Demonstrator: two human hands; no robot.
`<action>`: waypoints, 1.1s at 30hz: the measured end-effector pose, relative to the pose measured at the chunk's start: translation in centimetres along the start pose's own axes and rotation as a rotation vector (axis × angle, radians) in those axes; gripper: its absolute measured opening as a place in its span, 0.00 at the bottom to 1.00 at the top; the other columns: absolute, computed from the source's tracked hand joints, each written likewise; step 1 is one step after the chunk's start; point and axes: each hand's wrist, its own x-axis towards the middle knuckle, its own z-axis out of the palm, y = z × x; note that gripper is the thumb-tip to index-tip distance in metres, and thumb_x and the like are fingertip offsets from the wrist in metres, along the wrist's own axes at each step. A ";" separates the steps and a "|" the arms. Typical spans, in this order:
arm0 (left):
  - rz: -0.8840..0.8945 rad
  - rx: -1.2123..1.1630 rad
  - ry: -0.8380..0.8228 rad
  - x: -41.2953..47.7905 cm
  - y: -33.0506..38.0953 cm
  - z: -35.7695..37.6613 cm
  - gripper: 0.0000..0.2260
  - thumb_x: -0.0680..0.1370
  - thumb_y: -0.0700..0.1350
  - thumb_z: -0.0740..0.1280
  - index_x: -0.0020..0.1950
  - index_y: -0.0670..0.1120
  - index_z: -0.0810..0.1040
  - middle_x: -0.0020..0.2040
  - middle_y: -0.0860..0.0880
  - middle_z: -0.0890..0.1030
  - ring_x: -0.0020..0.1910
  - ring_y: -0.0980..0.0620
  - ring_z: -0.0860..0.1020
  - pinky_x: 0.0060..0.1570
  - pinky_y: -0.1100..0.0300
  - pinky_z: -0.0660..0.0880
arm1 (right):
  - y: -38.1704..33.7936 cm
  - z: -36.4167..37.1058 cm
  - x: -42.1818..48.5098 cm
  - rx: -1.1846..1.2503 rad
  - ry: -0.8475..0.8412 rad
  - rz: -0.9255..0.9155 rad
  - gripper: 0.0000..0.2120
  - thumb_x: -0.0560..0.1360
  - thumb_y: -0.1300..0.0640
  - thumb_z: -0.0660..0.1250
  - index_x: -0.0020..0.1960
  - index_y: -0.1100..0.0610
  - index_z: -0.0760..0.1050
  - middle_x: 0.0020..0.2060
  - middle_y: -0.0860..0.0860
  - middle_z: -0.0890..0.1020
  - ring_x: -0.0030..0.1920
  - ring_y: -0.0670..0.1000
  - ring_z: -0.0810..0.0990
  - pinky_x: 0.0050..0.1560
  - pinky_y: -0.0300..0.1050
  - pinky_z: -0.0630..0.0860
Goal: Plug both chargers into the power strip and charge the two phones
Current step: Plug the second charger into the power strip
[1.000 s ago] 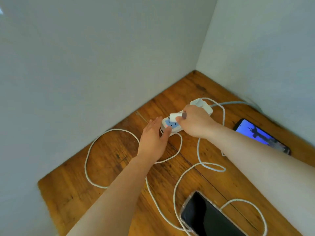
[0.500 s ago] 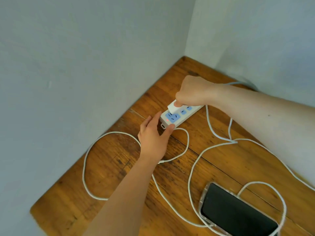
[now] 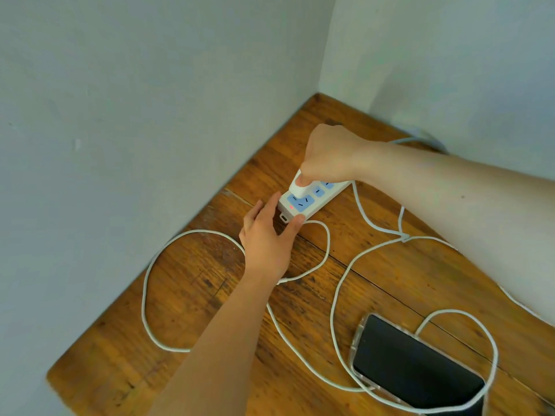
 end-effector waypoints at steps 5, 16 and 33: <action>-0.003 -0.021 0.003 0.0 0.0 0.0 0.27 0.74 0.59 0.67 0.72 0.60 0.64 0.75 0.47 0.61 0.74 0.46 0.57 0.70 0.47 0.59 | -0.3 0.9 -0.9 0.082 0.025 -0.019 0.21 0.66 0.55 0.76 0.31 0.56 0.63 0.28 0.50 0.69 0.28 0.49 0.68 0.25 0.41 0.60; 0.005 0.007 0.026 0.0 0.0 0.3 0.28 0.74 0.59 0.67 0.73 0.59 0.64 0.75 0.48 0.62 0.74 0.47 0.58 0.68 0.48 0.60 | -0.2 0.6 -1.2 0.007 0.017 -0.115 0.21 0.69 0.51 0.75 0.53 0.64 0.77 0.49 0.58 0.82 0.45 0.55 0.81 0.41 0.43 0.76; -0.004 -0.012 -0.051 -0.2 0.5 -0.4 0.28 0.76 0.56 0.66 0.74 0.57 0.63 0.76 0.48 0.61 0.76 0.51 0.53 0.70 0.49 0.56 | -1.0 2.9 -2.2 -0.111 0.133 -0.124 0.23 0.72 0.52 0.72 0.31 0.55 0.59 0.28 0.49 0.67 0.29 0.48 0.67 0.28 0.38 0.60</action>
